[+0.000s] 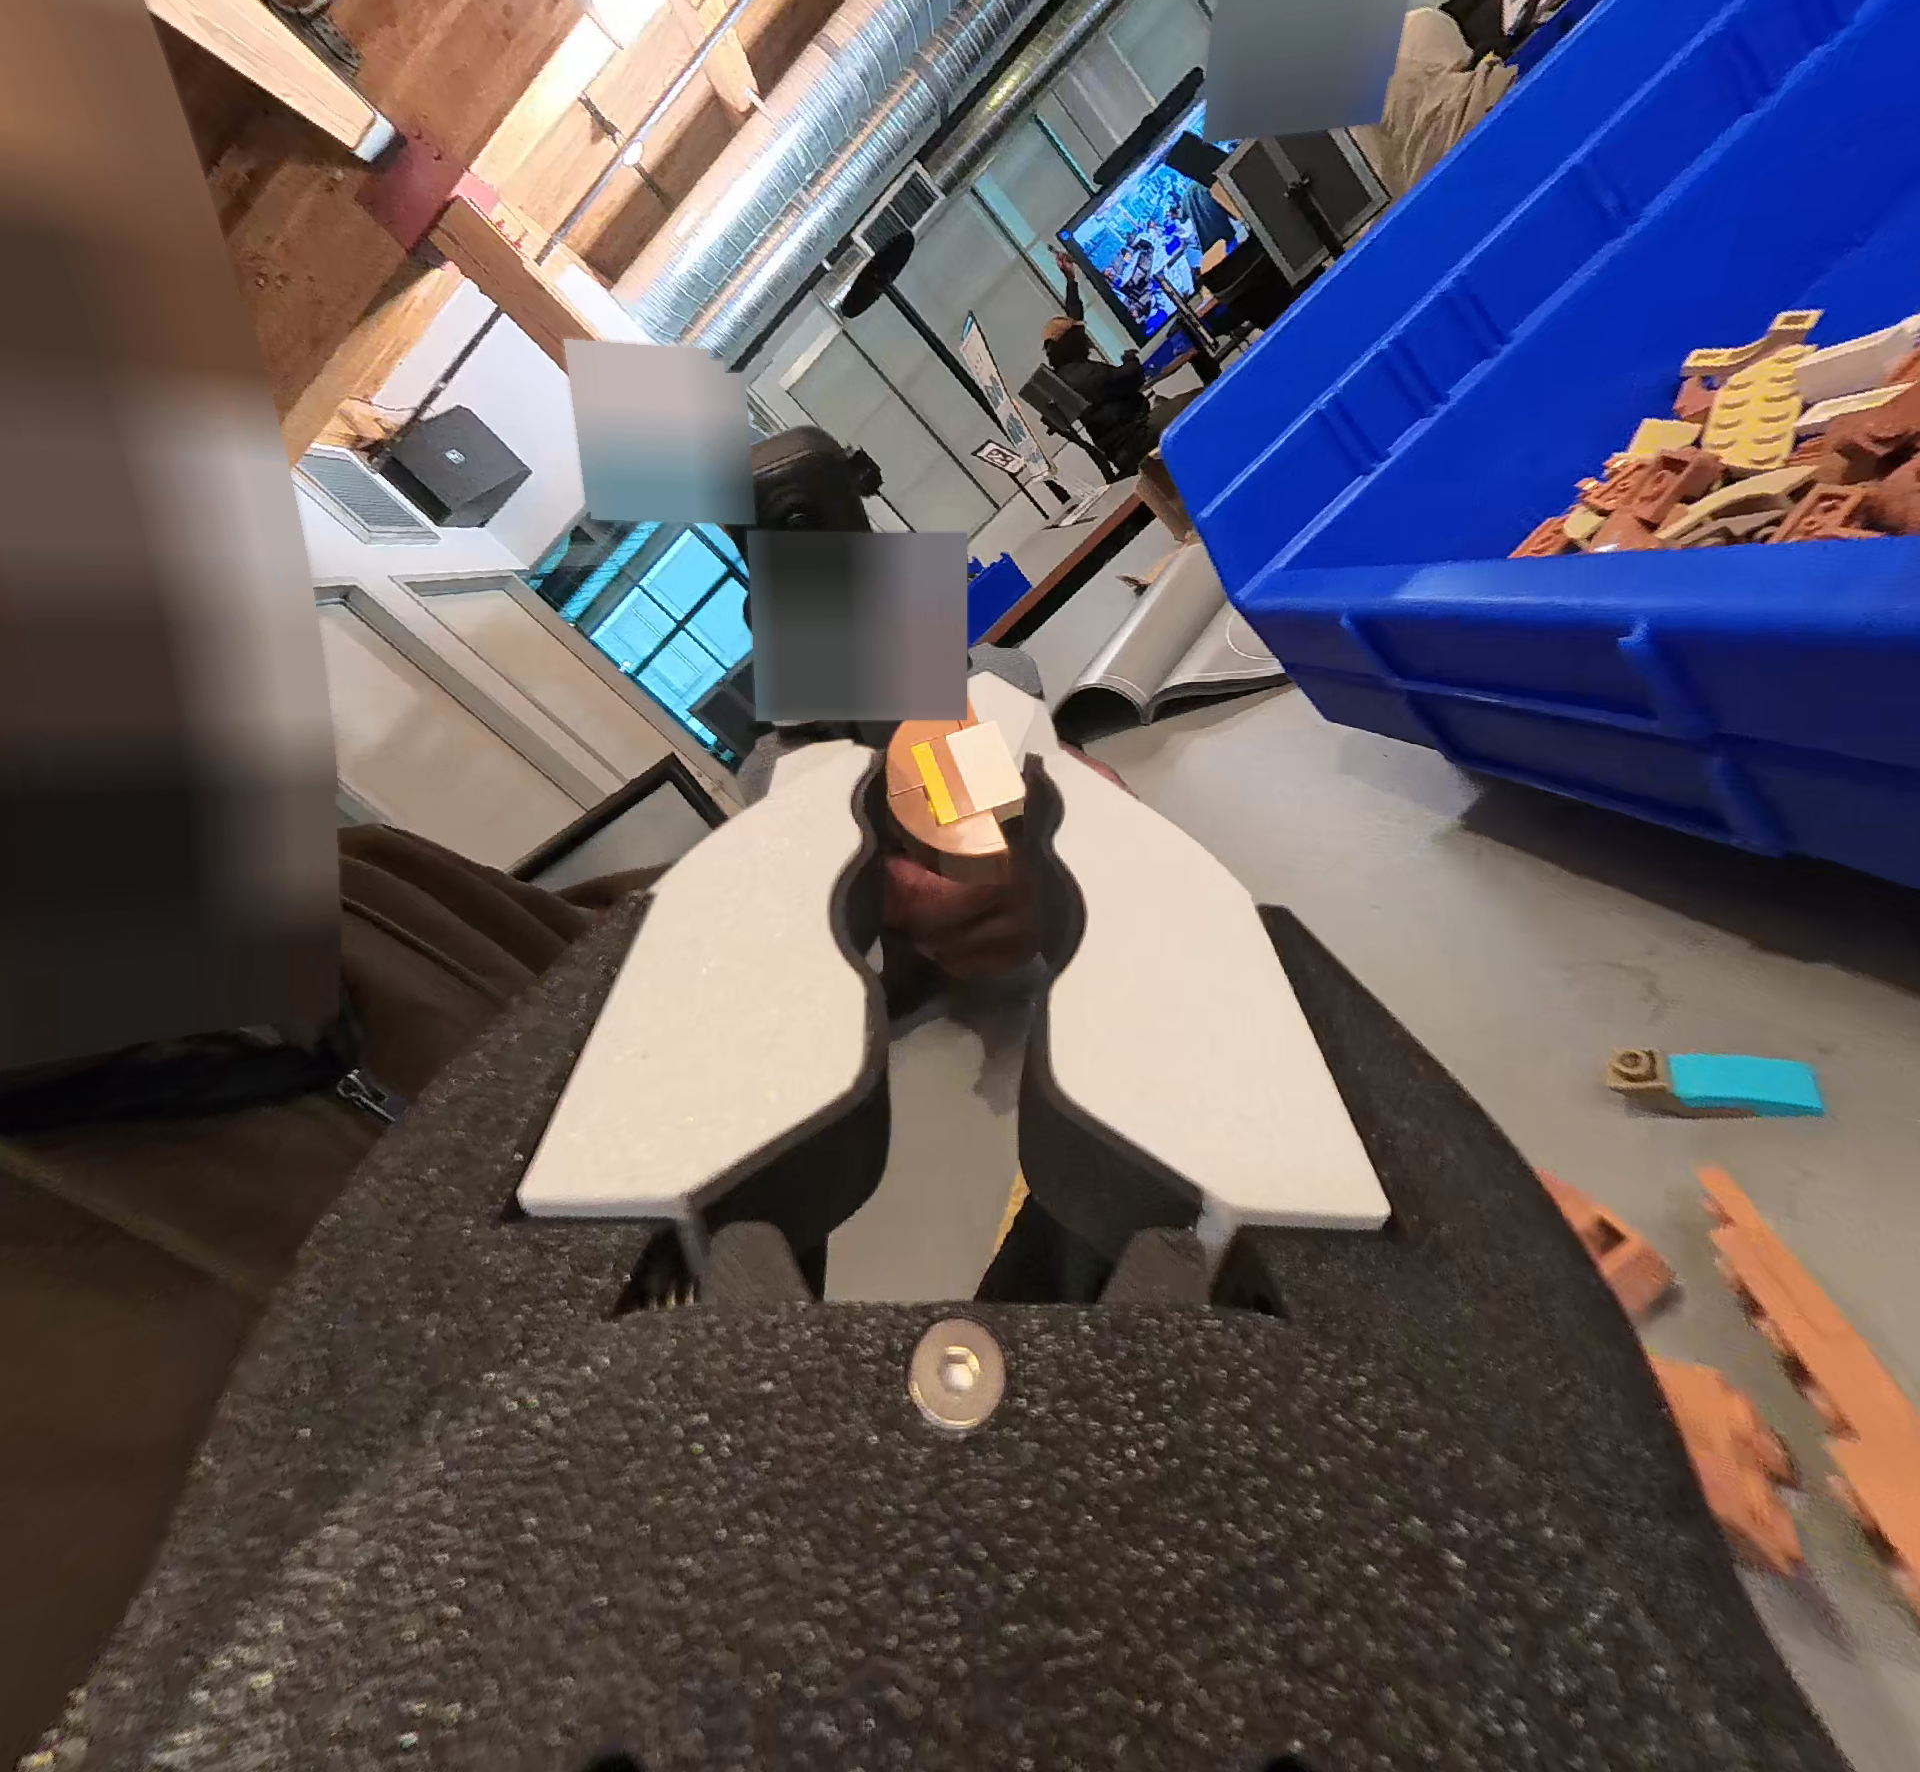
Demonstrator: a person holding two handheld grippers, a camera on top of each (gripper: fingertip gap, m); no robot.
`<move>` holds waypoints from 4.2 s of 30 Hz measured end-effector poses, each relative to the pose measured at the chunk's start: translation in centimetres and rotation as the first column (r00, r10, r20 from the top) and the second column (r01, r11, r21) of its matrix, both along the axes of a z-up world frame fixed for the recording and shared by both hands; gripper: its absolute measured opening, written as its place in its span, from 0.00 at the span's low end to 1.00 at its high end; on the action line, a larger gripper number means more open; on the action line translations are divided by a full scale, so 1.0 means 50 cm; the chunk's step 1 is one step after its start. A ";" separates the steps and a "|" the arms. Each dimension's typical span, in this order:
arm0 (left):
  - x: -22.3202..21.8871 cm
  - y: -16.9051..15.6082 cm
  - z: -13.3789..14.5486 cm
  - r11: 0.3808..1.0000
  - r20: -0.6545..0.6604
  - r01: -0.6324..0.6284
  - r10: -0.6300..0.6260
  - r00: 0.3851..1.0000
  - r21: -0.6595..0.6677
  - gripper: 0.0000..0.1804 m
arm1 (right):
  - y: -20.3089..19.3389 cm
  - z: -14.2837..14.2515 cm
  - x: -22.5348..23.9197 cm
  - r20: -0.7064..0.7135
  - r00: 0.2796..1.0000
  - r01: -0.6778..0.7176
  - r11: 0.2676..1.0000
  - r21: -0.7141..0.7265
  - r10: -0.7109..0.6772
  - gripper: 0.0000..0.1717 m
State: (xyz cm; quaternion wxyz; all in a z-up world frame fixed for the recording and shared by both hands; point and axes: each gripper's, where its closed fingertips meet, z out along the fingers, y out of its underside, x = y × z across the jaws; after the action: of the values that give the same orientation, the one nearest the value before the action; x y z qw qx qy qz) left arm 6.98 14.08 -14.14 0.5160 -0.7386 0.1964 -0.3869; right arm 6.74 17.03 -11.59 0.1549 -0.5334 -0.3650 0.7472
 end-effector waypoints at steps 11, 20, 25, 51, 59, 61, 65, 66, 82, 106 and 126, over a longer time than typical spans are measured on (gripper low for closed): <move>0.003 0.003 0.031 0.992 -0.016 -0.057 0.059 0.998 0.109 0.21 | -0.033 0.016 -0.020 -0.086 0.996 -0.033 0.992 -0.123 0.023 0.14; -0.001 0.003 0.038 0.997 0.079 -0.054 0.050 0.996 0.061 0.16 | -0.047 0.011 -0.020 -0.080 0.996 -0.039 0.999 -0.038 0.036 0.15; 0.004 0.002 0.031 1.000 0.127 -0.017 0.016 0.992 0.007 0.15 | -0.053 0.005 -0.020 -0.073 0.997 -0.017 0.998 0.059 0.022 0.14; 0.031 -0.007 0.023 0.993 0.196 0.113 -0.116 0.974 0.031 0.11 | -0.060 0.007 0.011 -0.123 0.991 -0.040 0.993 0.109 0.054 0.15; 0.033 -0.015 0.004 0.991 0.061 0.119 -0.123 0.991 0.059 0.10 | -0.069 -0.010 0.017 -0.070 0.994 -0.065 0.974 0.215 0.082 0.15; 0.035 -0.016 -0.005 0.991 0.003 0.122 -0.123 0.992 0.061 0.10 | -0.069 -0.022 0.023 -0.034 0.995 -0.080 0.958 0.277 0.093 0.15; 0.047 -0.022 -0.024 0.987 -0.103 0.148 -0.141 0.985 0.062 0.10 | -0.073 -0.041 0.036 0.024 0.993 -0.118 0.899 0.422 0.119 0.18; 0.050 -0.022 -0.029 0.986 -0.138 0.151 -0.141 0.980 0.065 0.10 | -0.077 -0.046 0.039 0.039 0.990 -0.136 0.878 0.458 0.132 0.18; 0.074 -0.013 -0.088 0.977 -0.446 0.210 -0.168 0.879 0.045 0.10 | -0.083 -0.121 0.062 0.170 0.980 -0.200 0.428 0.881 0.107 0.16; 0.089 -0.018 -0.081 0.952 -0.396 0.302 -0.254 0.882 0.060 0.08 | -0.081 -0.118 0.080 0.102 0.980 -0.166 0.417 0.894 0.171 0.15; 0.072 -0.001 -0.062 0.960 -0.397 0.241 -0.169 0.902 0.140 0.14 | -0.063 -0.117 0.070 0.075 0.990 -0.120 0.462 0.878 0.116 0.14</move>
State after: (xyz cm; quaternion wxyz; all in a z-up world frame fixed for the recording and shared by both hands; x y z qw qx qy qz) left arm 10.60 14.04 -17.24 0.4910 -0.7232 0.4049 -0.2684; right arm 10.25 13.88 -17.43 0.3540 -0.3527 -0.7333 0.4611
